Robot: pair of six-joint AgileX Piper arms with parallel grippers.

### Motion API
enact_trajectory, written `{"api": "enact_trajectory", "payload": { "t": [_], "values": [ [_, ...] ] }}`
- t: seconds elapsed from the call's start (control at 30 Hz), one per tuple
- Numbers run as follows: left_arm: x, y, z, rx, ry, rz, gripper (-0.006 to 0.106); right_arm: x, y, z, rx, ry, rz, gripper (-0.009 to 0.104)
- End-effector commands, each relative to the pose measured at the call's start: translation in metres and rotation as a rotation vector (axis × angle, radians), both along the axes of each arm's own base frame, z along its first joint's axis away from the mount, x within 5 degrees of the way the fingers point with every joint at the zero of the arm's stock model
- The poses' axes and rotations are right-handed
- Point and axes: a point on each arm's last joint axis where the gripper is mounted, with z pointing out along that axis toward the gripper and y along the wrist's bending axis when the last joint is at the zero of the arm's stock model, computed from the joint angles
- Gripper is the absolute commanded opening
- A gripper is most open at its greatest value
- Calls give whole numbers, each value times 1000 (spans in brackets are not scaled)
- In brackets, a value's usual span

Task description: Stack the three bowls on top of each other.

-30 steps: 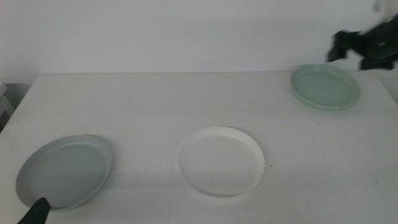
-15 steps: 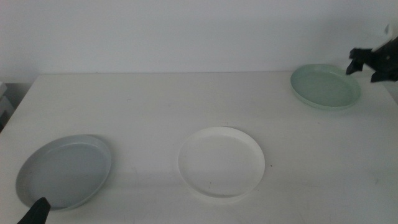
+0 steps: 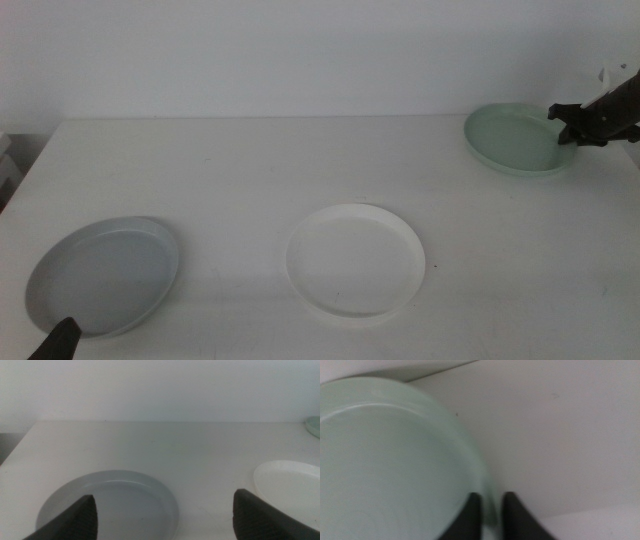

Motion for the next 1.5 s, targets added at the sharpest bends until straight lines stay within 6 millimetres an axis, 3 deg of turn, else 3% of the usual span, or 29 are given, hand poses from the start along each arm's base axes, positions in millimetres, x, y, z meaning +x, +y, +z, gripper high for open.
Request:
{"api": "enact_trajectory", "payload": {
  "t": [0.0, 0.17, 0.27, 0.37, 0.53, 0.73, 0.87, 1.0, 1.2, 1.47],
  "values": [
    [-1, 2, 9, -30, -88, 17, 92, 1, -1, 53, -20, -130, 7, -1],
    [-1, 2, 9, -30, -88, 17, 92, -6, 6, 78, -26, -169, 90, -1],
    [-1, 2, 9, -30, -88, 17, 92, -25, 15, 104, 10, -211, 117, -1],
    [-1, 2, 9, -30, -88, 17, 92, -56, 28, 122, 43, -273, 122, -1],
    [-1, 2, 9, -30, -88, 17, 92, -133, 65, 140, 55, -373, 92, -1],
    [-1, 2, 9, -30, -88, 17, 92, -214, 127, 141, 141, -358, 176, -1],
    [-1, 2, 9, -30, -88, 17, 92, -246, 162, 132, 165, -336, 240, -1],
    [-1, 2, 9, -30, -88, 17, 92, -260, 190, 117, 198, -277, 301, -1],
    [-1, 2, 9, -30, -88, 17, 92, -258, 224, 95, 183, -238, 344, -1],
    [-1, 2, 9, -29, -88, 17, 92, -248, 239, 54, 147, -137, 358, -1]
  ]
}}
